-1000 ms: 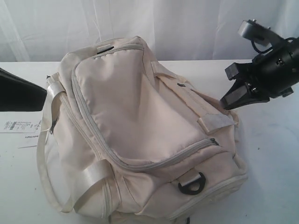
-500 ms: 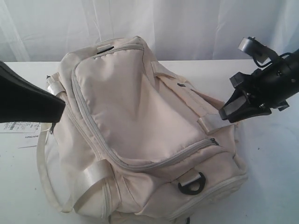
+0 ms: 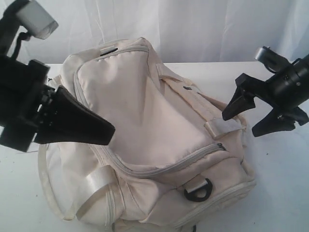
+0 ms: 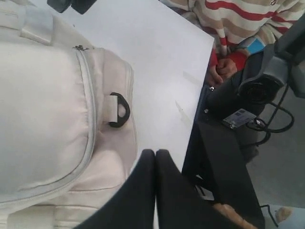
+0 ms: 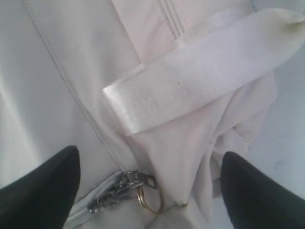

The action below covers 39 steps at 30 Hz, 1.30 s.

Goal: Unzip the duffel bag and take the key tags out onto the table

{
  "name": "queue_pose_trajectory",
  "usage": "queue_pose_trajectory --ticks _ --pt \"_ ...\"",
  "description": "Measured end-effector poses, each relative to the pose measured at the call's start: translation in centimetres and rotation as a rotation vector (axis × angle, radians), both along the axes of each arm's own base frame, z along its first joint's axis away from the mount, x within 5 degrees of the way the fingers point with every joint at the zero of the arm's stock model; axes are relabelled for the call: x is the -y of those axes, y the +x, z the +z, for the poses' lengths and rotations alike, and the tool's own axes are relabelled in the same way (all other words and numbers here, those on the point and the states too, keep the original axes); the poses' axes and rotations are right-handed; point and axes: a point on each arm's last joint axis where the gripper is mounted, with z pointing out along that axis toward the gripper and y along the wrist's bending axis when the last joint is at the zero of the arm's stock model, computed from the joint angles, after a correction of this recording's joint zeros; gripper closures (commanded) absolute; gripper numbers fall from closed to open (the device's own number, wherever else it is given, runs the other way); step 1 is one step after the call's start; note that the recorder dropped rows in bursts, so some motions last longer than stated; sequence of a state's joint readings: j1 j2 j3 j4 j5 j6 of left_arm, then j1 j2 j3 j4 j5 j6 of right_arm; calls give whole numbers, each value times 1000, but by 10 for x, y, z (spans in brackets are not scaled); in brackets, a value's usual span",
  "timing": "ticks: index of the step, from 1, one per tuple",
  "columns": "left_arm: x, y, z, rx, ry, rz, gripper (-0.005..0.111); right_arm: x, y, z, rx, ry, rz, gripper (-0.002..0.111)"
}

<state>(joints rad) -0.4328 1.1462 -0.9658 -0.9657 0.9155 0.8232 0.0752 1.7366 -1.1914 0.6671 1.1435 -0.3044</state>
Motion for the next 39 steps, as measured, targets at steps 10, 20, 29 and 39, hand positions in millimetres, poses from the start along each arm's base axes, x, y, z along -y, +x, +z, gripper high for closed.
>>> queue_pose_trajectory --ticks 10,20,29,39 --pt "17 5 -7 -1 -9 2 107 -15 18 -41 -164 186 -83 39" --pt "20 5 -2 0 -67 2 107 -17 27 -66 -175 209 -107 71" --pt "21 6 4 19 -87 1 107 -14 30 -67 -177 210 -89 78" --pt "22 6 4 26 -88 -4 107 21 45 -50 -135 277 -106 48"
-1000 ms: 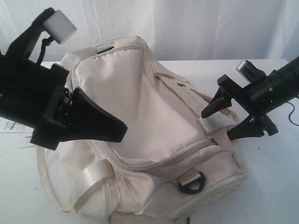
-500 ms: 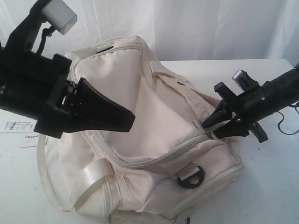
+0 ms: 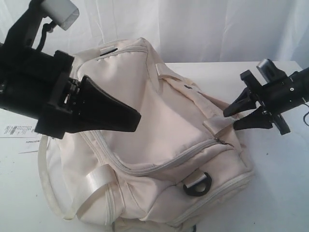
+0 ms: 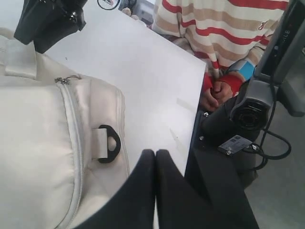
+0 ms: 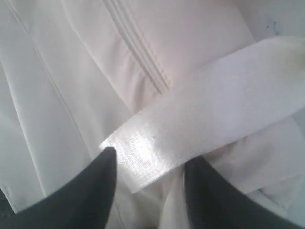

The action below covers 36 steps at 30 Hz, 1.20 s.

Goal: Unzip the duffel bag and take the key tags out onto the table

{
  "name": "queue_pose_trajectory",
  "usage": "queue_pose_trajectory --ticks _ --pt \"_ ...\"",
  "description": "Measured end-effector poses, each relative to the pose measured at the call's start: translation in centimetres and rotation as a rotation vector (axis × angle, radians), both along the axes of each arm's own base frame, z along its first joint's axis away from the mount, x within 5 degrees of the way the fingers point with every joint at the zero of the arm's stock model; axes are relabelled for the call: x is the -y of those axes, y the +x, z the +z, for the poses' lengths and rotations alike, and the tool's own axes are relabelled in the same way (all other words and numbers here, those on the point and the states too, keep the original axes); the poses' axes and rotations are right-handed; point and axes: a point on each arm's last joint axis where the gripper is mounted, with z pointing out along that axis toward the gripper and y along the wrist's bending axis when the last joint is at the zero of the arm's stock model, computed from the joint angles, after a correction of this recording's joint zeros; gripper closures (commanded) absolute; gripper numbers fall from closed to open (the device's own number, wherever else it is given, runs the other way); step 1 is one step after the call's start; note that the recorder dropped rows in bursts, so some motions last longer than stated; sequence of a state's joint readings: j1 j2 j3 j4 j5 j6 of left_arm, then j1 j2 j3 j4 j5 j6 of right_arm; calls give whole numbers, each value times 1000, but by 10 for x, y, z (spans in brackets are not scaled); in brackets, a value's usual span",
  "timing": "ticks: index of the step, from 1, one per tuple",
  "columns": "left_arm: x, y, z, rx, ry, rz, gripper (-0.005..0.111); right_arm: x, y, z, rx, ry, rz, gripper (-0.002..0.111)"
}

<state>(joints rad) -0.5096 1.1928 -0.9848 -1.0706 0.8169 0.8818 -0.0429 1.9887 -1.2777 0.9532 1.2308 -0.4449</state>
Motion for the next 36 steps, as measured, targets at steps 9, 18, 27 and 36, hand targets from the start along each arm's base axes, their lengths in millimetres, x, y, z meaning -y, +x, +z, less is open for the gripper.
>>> queue_pose_trajectory --ticks 9,18,27,36 --pt "0 0 -1 12 9 -5 107 12 10 -17 9 -30 -73 38" --pt "-1 -2 -1 6 17 -26 107 11 26 -50 54 3 -158 45" --pt "-1 -2 -2 8 22 -27 107 3 32 -36 113 238 -188 108" --pt "-1 -2 -2 10 24 -27 107 0 36 -23 194 341 -199 108"
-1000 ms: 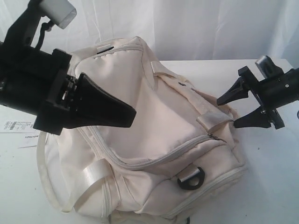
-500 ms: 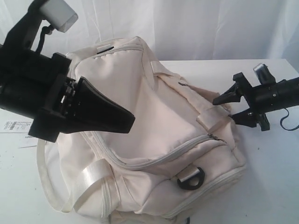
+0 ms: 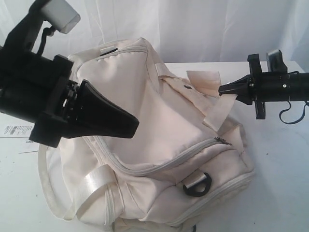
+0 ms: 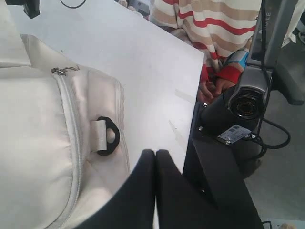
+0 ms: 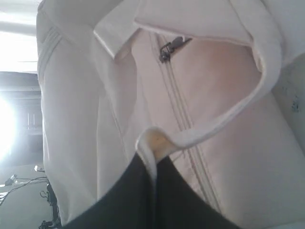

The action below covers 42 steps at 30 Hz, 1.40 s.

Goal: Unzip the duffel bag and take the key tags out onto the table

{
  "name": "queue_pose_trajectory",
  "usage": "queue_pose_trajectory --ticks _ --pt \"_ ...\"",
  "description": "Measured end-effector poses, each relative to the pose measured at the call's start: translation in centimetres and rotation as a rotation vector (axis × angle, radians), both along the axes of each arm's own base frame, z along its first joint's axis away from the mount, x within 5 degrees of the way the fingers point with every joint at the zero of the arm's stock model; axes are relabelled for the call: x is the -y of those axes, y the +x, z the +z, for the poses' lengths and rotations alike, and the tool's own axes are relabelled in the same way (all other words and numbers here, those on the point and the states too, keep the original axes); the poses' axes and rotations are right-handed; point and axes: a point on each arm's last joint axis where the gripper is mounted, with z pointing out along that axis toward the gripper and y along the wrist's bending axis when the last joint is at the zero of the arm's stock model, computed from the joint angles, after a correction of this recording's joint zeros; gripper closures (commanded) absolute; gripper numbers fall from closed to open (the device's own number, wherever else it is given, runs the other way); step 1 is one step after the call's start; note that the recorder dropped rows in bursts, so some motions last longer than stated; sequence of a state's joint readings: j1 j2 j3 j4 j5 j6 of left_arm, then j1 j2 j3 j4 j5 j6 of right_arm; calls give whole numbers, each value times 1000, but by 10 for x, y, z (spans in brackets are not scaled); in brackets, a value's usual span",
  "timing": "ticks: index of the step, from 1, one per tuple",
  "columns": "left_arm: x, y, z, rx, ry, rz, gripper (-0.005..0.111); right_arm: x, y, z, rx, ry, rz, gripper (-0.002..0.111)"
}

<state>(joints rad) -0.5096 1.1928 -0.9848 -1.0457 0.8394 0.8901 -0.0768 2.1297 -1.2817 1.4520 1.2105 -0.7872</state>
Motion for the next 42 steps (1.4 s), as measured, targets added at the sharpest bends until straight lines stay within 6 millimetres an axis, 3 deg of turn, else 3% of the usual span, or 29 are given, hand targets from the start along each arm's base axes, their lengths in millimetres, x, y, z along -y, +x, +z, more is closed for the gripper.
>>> queue_pose_trajectory --ticks 7,13,17,20,23,27,32,37,42 --pt "0 1 0 7 -1 10 107 0 -3 26 60 -1 -2 108" --pt "4 5 0 22 -33 18 107 -1 -12 69 138 -3 -9 108" --pt "19 8 -5 45 -82 -23 105 -1 -23 96 183 -23 0 108" --pt "38 9 -12 105 -112 -68 93 -2 -31 113 222 -45 9 108" --pt "58 8 -19 219 -137 -101 74 -2 -37 125 256 -60 19 108" --pt "85 8 -28 399 -170 -112 55 -2 -40 130 268 -69 23 108" --pt "125 15 -33 587 -127 -73 52 -2 -40 130 266 -70 23 108" --pt "165 30 -39 668 -39 4 52 -2 -40 130 266 -70 23 108" --pt "187 44 -56 666 13 23 52 -2 -40 130 266 -70 23 108"
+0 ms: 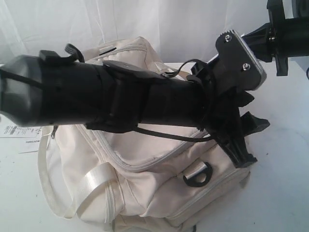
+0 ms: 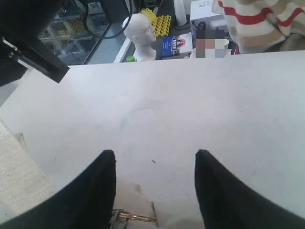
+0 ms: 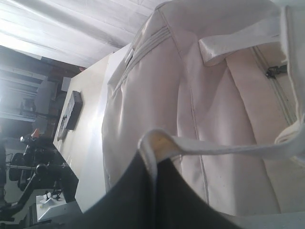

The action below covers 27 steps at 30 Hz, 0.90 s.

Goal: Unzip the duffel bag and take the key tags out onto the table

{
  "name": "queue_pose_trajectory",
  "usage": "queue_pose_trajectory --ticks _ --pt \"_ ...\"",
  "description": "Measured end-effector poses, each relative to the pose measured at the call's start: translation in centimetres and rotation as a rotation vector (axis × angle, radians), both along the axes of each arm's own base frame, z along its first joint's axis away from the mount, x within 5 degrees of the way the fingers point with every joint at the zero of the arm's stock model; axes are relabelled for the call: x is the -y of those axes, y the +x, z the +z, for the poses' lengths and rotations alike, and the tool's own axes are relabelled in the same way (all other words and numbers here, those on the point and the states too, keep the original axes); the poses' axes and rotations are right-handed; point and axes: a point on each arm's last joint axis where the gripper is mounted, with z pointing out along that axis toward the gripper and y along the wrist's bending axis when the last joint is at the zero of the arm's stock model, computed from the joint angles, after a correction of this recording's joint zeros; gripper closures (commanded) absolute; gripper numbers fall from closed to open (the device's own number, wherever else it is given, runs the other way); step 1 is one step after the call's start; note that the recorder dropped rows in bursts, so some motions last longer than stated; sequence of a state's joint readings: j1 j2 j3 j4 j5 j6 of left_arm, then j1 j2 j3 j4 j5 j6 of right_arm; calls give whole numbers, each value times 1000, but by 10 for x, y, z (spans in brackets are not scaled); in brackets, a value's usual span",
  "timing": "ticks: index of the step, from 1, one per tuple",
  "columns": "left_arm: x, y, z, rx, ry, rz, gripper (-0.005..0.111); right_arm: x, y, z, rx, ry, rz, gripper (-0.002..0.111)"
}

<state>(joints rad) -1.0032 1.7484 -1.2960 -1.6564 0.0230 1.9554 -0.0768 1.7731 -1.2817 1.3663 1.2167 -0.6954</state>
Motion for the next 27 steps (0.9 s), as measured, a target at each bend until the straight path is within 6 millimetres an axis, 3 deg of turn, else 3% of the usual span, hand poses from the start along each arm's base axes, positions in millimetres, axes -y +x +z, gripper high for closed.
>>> queue_pose_trajectory --ticks 6,18,27 --pt "5 7 -16 90 96 -20 52 0 0 0 0 0 0 108" --pt "2 13 -25 208 196 31 52 0 0 -1 0 -6 3 108" --pt "-9 8 -47 164 288 284 52 0 -1 -1 -1 -14 6 108"
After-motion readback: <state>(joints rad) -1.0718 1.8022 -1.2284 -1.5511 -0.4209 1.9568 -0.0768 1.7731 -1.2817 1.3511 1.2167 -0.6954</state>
